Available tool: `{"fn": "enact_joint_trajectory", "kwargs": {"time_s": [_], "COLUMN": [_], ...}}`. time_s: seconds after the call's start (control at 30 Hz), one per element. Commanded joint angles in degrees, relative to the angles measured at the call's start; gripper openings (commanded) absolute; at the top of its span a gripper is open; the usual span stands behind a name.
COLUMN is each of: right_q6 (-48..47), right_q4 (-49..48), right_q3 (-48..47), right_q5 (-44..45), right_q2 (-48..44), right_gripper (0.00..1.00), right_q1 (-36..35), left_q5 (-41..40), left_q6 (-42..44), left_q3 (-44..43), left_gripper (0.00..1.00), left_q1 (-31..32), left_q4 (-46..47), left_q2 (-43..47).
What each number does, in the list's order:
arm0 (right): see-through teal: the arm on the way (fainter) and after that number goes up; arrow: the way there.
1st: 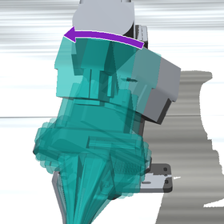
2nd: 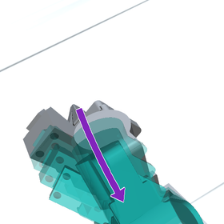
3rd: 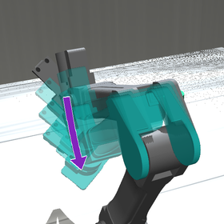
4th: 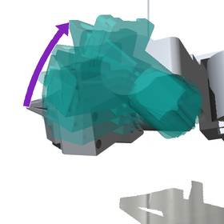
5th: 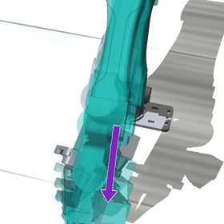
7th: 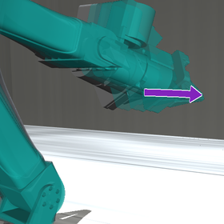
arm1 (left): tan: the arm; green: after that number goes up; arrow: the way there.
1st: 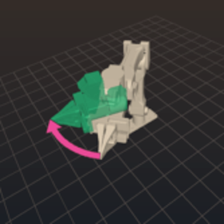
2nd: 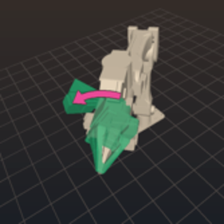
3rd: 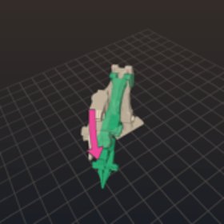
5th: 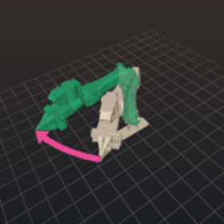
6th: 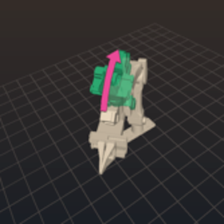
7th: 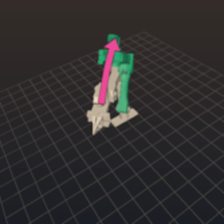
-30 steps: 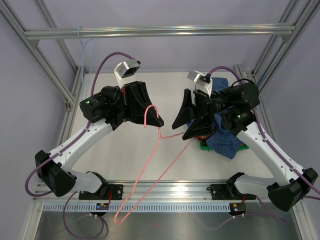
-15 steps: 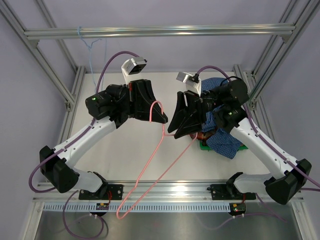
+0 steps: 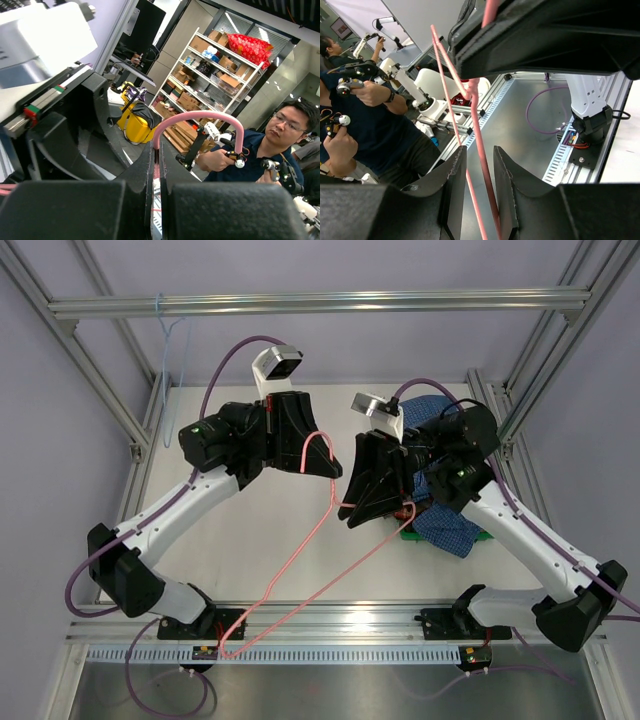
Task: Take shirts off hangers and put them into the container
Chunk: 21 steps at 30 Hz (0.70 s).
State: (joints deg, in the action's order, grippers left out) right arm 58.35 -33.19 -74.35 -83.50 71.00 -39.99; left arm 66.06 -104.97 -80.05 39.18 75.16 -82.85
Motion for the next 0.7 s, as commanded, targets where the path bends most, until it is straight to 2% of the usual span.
{"fn": "enact_joint_trajectory", "kwargs": {"time_s": [0.0,0.17,0.2,0.27,0.3,0.33,0.37,0.53,0.67], "right_q6": [0.54,0.28,0.19,-0.07,-0.08,-0.34,-0.43,-0.25,0.01], "right_q4": [-1.88,-1.09,-0.57,-0.30,-0.04,0.40,0.58,0.67,0.84], "right_q3": [-0.10,0.17,0.08,0.25,0.25,0.25,0.25,0.08,-0.27], "right_q5": [-0.08,-0.08,-0.17,-0.34,-0.34,-0.43,-0.43,-0.08,-0.08], "right_q2": [-2.27,-3.50,-3.50,-3.50,-3.50,-3.50,-3.50,-3.24,-3.42], "right_gripper": [0.35,0.34,0.28,0.22,0.16,0.03,0.00,0.00,0.00], "right_q1": [-0.97,-0.97,-0.97,-0.97,-0.97,-0.97,-0.97,-1.06,-1.23], "left_q5": [-1.73,-1.73,-1.81,-1.81,-1.81,-1.81,-1.81,-2.17,-2.34], "left_q6": [-0.85,-1.03,-1.12,-1.38,-1.55,-1.56,-1.64,-2.08,-2.35], "left_q3": [-2.74,-2.31,-2.30,-2.30,-2.48,-2.48,-2.57,-2.65,-2.30], "left_gripper": [0.00,0.00,0.00,0.00,0.00,0.00,0.00,0.00,0.25], "left_q1": [0.02,0.02,0.02,0.11,0.02,0.11,0.02,0.11,-0.16], "left_q4": [10.27,10.45,10.62,10.89,10.89,10.98,10.98,11.50,11.59], "left_q2": [-0.03,-0.03,-0.12,-0.03,-0.03,-0.03,-0.03,0.06,0.32]}}
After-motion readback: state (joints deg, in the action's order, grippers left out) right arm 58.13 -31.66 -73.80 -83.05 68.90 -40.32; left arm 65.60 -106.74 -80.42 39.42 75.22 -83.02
